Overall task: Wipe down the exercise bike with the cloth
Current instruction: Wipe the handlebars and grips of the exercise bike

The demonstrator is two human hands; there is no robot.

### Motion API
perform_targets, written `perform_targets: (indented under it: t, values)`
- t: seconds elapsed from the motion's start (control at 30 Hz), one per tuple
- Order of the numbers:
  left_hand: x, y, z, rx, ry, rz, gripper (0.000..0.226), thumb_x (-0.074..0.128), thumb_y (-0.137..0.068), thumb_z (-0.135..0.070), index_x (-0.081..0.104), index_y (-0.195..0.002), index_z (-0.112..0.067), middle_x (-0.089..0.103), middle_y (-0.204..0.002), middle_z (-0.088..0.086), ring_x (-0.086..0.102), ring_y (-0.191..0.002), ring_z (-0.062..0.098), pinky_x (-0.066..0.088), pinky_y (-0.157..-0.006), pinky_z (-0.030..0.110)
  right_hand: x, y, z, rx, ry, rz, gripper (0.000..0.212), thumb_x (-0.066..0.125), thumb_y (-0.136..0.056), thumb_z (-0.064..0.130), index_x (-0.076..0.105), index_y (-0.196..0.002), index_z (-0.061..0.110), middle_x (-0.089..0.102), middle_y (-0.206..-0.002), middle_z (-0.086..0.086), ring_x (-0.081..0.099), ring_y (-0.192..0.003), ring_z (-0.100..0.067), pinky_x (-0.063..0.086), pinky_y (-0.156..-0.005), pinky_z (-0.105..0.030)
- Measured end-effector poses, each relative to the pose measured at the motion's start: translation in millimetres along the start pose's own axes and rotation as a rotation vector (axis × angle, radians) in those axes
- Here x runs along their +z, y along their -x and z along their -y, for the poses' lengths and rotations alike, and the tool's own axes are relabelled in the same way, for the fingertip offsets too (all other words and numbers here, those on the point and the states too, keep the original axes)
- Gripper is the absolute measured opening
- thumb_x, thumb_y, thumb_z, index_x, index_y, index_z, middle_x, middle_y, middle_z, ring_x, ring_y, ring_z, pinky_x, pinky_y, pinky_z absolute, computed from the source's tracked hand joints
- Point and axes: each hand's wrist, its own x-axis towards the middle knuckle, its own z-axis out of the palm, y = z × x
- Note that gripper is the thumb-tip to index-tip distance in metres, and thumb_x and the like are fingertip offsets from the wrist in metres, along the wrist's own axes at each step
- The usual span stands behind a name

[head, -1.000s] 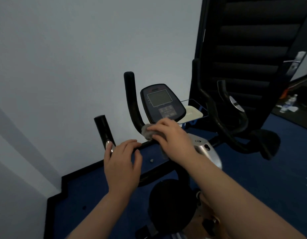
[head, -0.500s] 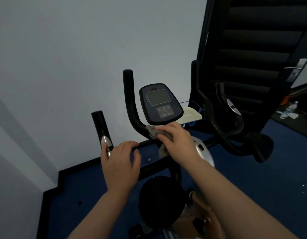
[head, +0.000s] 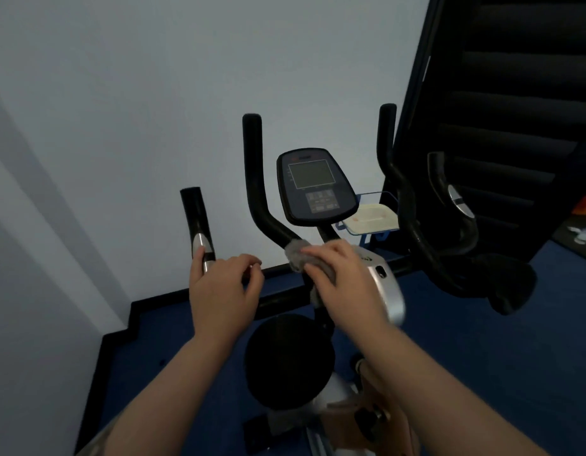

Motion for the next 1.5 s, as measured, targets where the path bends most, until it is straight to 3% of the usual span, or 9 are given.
perform_targets:
  t: [0.13, 0.3, 0.5, 0.7, 0.77, 0.9, 1.17, 1.33, 1.5]
  values:
    - [3.2, 1.8, 1.2, -0.003, 0.035, -0.033, 0.024, 0.049, -0.092, -0.029, 0.07, -0.081, -0.026, 0.051, -0.056, -0.017, 0.048, -0.053, 0.003, 0.019, -0.119, 0.037, -15.9, 52.8, -22.3, 0.013, -0.13, 0.016, 0.024, 0.064, -0.091, 0.017, 0.069, -0.114, 0.026, 0.055, -0.103, 0.018, 0.056, -0.099, -0.001, 0.05, -0.085, -0.021]
    - [5.0, 1.7, 1.5, 0.01, 0.025, -0.057, 0.024, 0.048, -0.093, -0.029, 0.068, -0.08, -0.025, 0.051, -0.057, -0.017, 0.046, -0.054, 0.003, 0.015, -0.119, 0.032, -20.8, 9.1, -12.5, -0.038, -0.054, -0.019, 0.021, 0.067, -0.089, 0.019, 0.07, -0.11, 0.023, 0.057, -0.1, 0.011, 0.053, -0.096, 0.004, 0.035, -0.081, -0.002]
    - [4.7, 1.1, 1.7, 0.027, 0.037, -0.07, 0.026, 0.044, -0.093, -0.03, 0.068, -0.082, -0.025, 0.054, -0.063, -0.018, 0.048, -0.058, 0.002, 0.025, -0.116, 0.04, -1.7, 19.9, -12.1, -0.015, -0.054, -0.012, 0.025, 0.062, -0.092, 0.019, 0.066, -0.117, 0.024, 0.052, -0.105, 0.012, 0.052, -0.097, 0.0, 0.047, -0.086, -0.022]
    - [10.4, 3.0, 5.0, 0.028, 0.033, -0.1, 0.026, 0.044, -0.093, -0.029, 0.067, -0.082, -0.027, 0.057, -0.065, -0.017, 0.049, -0.06, 0.001, 0.021, -0.117, 0.035, -28.6, 36.0, -22.0, -0.064, -0.072, 0.127, 0.024, 0.068, -0.087, 0.019, 0.07, -0.109, 0.03, 0.056, -0.098, 0.015, 0.054, -0.096, 0.002, 0.041, -0.082, -0.008]
    - [9.7, 2.7, 4.6, 0.023, 0.015, -0.093, 0.027, 0.043, -0.093, -0.03, 0.068, -0.082, -0.026, 0.058, -0.065, -0.017, 0.051, -0.06, 0.002, 0.019, -0.117, 0.033, -26.4, 4.1, -13.1, -0.05, -0.118, 0.036, 0.023, 0.068, -0.088, 0.017, 0.071, -0.109, 0.024, 0.058, -0.1, 0.009, 0.053, -0.096, 0.004, 0.038, -0.082, -0.004]
    - [7.9, 2.5, 3.3, 0.02, -0.002, -0.086, 0.028, 0.043, -0.093, -0.031, 0.068, -0.082, -0.026, 0.059, -0.065, -0.016, 0.052, -0.061, 0.004, 0.018, -0.117, 0.033, -1.5, -2.8, -9.9, -0.049, -0.102, -0.01, 0.024, 0.066, -0.09, 0.02, 0.069, -0.114, 0.021, 0.054, -0.108, 0.006, 0.052, -0.099, -0.002, 0.042, -0.09, -0.014]
    - [10.8, 3.2, 5.5, 0.029, 0.042, -0.113, 0.025, 0.045, -0.093, -0.028, 0.068, -0.084, -0.026, 0.059, -0.067, -0.017, 0.05, -0.061, 0.001, 0.021, -0.117, 0.035, -22.6, 60.6, -41.8, -0.243, -0.142, 0.043, 0.027, 0.057, -0.091, 0.024, 0.069, -0.115, 0.02, 0.053, -0.106, 0.007, 0.053, -0.102, -0.002, 0.042, -0.085, -0.01]
    - [9.8, 2.4, 4.5, 0.018, 0.023, -0.104, 0.025, 0.045, -0.093, -0.029, 0.068, -0.084, -0.025, 0.058, -0.066, -0.017, 0.052, -0.062, 0.003, 0.019, -0.118, 0.033, -3.9, 14.3, -17.2, -0.08, -0.153, -0.042, 0.025, 0.063, -0.091, 0.012, 0.069, -0.114, 0.02, 0.051, -0.108, 0.005, 0.047, -0.102, 0.005, 0.036, -0.086, -0.005]
    - [10.0, 3.4, 4.7, 0.02, 0.033, -0.105, 0.024, 0.046, -0.093, -0.028, 0.068, -0.084, -0.025, 0.06, -0.066, -0.016, 0.052, -0.061, 0.004, 0.021, -0.117, 0.034, 2.3, 83.8, -33.3, -0.079, -0.232, -0.115, 0.025, 0.061, -0.089, 0.02, 0.067, -0.112, 0.028, 0.054, -0.106, 0.008, 0.055, -0.103, -0.003, 0.043, -0.086, -0.012]
